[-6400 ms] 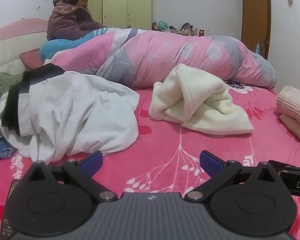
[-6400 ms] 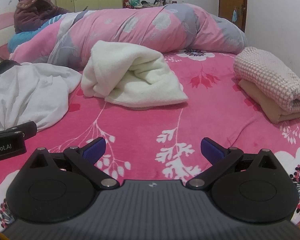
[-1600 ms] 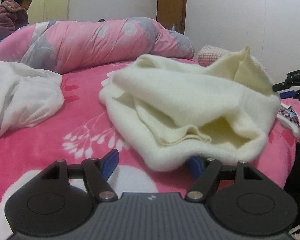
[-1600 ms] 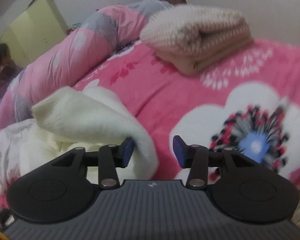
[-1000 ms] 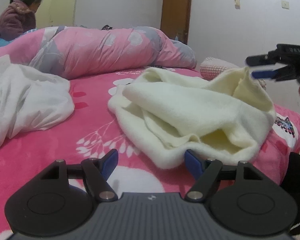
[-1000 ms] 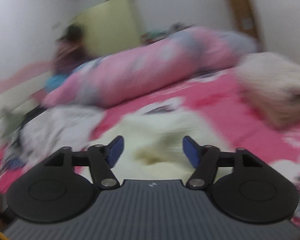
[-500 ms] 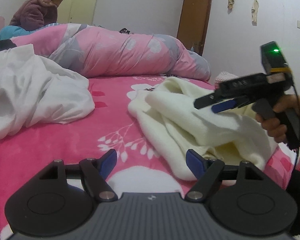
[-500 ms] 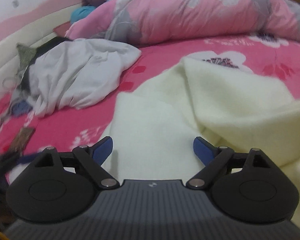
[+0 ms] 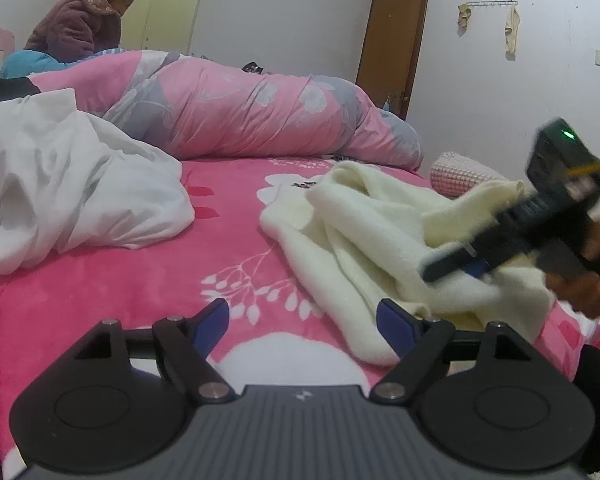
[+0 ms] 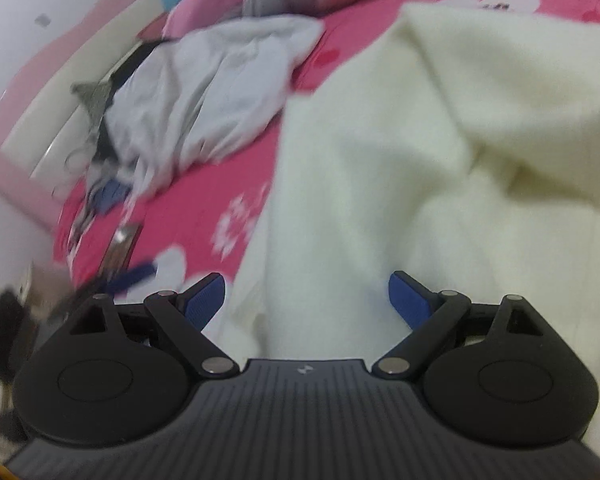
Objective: Fold clothes
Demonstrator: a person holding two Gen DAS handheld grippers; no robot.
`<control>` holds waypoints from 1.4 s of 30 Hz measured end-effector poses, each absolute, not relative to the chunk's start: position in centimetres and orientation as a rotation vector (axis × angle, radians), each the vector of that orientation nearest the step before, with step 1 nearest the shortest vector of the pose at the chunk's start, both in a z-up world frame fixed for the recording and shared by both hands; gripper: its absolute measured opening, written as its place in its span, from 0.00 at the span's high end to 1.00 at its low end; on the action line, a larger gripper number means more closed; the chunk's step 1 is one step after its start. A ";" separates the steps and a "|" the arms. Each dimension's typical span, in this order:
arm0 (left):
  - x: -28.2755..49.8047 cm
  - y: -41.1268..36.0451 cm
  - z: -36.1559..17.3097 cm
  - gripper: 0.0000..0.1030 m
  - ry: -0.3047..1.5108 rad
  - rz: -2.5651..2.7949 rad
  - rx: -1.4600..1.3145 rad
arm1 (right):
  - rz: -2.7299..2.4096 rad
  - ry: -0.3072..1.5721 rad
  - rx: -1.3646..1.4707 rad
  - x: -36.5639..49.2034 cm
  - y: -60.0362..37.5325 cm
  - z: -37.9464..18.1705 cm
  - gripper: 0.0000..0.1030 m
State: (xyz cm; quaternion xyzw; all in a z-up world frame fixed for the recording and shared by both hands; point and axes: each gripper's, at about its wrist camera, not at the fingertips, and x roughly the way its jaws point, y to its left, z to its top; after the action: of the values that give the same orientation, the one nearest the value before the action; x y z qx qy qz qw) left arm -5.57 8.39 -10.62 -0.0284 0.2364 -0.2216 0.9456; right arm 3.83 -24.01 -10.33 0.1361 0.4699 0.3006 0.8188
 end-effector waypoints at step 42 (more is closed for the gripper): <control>9.2 -27.3 -10.4 0.36 0.355 -1.016 0.946 | 0.111 0.314 0.604 -5.1 -49.6 -10.4 0.89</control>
State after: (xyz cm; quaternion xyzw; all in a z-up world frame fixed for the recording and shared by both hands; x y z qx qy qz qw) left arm 9.21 -27.29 -10.45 0.4337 0.1626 -0.4657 0.7540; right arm -5.08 -49.61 -10.35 0.2961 0.1539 0.0542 0.9411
